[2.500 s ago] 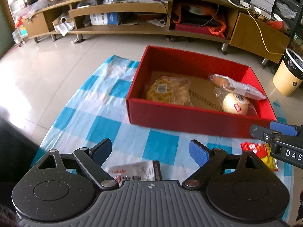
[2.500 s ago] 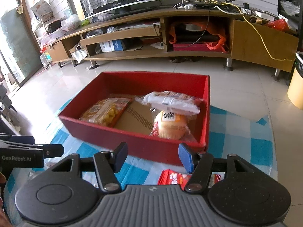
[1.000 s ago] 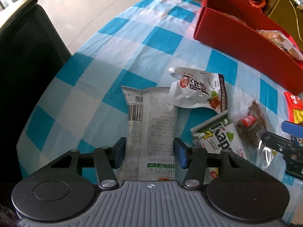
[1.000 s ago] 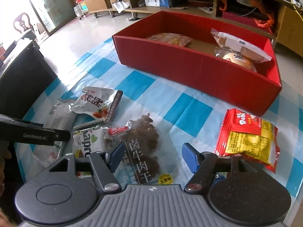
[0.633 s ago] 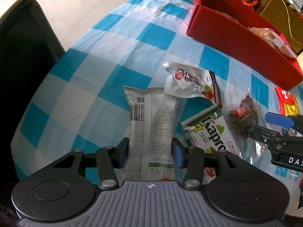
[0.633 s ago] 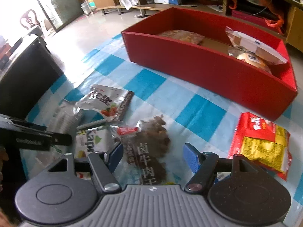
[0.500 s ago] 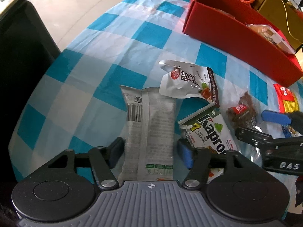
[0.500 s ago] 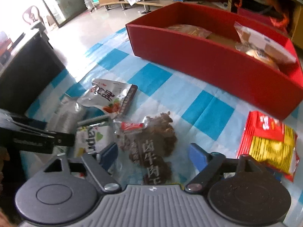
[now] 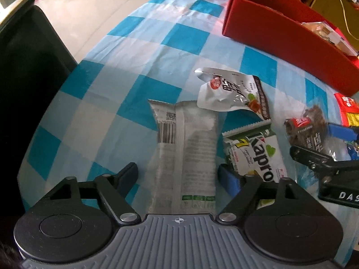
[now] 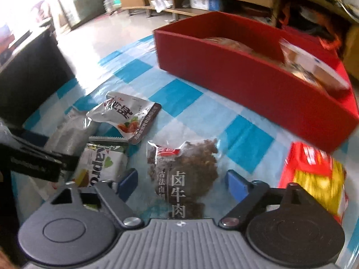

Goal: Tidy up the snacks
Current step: 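Grasp the silver packet with the left tool while the right tool grasps the brown jerky bag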

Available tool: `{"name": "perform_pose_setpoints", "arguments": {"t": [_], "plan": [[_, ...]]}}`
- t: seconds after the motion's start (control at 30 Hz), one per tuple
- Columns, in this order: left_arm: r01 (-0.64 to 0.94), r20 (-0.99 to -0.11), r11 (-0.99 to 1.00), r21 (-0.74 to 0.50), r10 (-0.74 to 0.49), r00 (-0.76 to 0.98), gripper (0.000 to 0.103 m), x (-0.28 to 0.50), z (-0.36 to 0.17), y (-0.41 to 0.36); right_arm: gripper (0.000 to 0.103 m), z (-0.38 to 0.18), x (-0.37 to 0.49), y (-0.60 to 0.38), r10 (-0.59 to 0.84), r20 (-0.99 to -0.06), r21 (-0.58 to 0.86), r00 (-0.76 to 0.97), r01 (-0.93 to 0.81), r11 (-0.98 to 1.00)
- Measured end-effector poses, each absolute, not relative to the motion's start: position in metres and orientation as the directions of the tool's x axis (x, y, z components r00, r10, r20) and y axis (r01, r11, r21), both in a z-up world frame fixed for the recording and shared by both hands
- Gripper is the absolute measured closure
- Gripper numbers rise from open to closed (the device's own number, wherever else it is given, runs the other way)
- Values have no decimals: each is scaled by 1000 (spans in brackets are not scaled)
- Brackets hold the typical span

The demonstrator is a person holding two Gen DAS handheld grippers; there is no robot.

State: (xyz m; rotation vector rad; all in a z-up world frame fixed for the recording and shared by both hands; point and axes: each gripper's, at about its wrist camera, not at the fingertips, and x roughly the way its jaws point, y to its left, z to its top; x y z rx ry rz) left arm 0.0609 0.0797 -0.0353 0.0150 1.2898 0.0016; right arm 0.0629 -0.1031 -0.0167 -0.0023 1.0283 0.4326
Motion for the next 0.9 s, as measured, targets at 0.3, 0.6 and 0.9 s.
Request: {"name": "perform_pose_setpoints", "arguments": {"t": [0.3,0.6,0.9], "plan": [[-31,-964,999,-28,-19,264,19,62,-33,86,58,-7,39,-133,339,-815,280,469,-193,940],[5,-946,998,69,64,319,8,66,-36,67,13,-20,50,-109,304,-825,223,477,-219,950],[23,-949,1000,18,10,315,26,64,-29,73,5,-25,52,-91,243,-848,126,471,-265,956]]}}
